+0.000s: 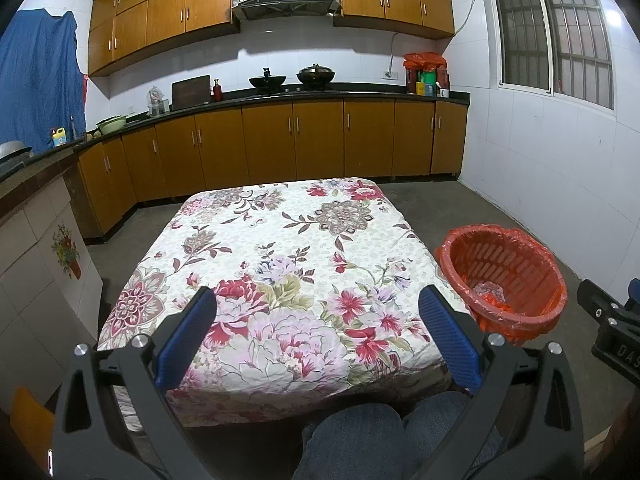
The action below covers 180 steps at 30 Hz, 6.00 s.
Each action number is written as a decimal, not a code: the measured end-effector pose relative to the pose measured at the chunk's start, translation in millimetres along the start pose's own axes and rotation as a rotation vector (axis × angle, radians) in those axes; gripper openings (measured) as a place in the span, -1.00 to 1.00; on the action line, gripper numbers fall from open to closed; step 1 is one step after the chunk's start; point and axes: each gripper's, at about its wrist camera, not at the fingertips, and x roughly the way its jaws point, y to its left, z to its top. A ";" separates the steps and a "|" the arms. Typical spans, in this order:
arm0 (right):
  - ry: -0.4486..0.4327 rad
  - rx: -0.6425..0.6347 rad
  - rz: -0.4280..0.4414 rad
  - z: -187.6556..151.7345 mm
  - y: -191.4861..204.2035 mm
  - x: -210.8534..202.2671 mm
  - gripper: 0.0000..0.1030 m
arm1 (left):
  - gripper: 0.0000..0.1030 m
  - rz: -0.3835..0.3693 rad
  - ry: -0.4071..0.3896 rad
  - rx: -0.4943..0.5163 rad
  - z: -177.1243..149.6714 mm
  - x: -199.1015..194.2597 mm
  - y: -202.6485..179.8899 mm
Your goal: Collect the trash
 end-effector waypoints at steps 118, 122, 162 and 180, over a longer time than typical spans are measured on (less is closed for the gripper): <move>0.016 -0.001 0.001 3.4 -2.6 3.6 0.97 | 0.92 -0.006 0.011 0.009 -4.8 2.3 -8.0; 0.016 -0.001 0.001 2.5 -2.7 3.2 0.97 | 0.92 -0.007 0.014 0.008 -5.9 2.0 -8.8; 0.020 0.000 0.003 -1.7 -3.3 3.5 0.97 | 0.92 -0.009 0.022 0.004 -8.2 2.9 -7.7; 0.021 0.000 0.003 -2.8 -3.2 2.8 0.97 | 0.92 -0.010 0.024 0.004 -7.8 3.1 -7.9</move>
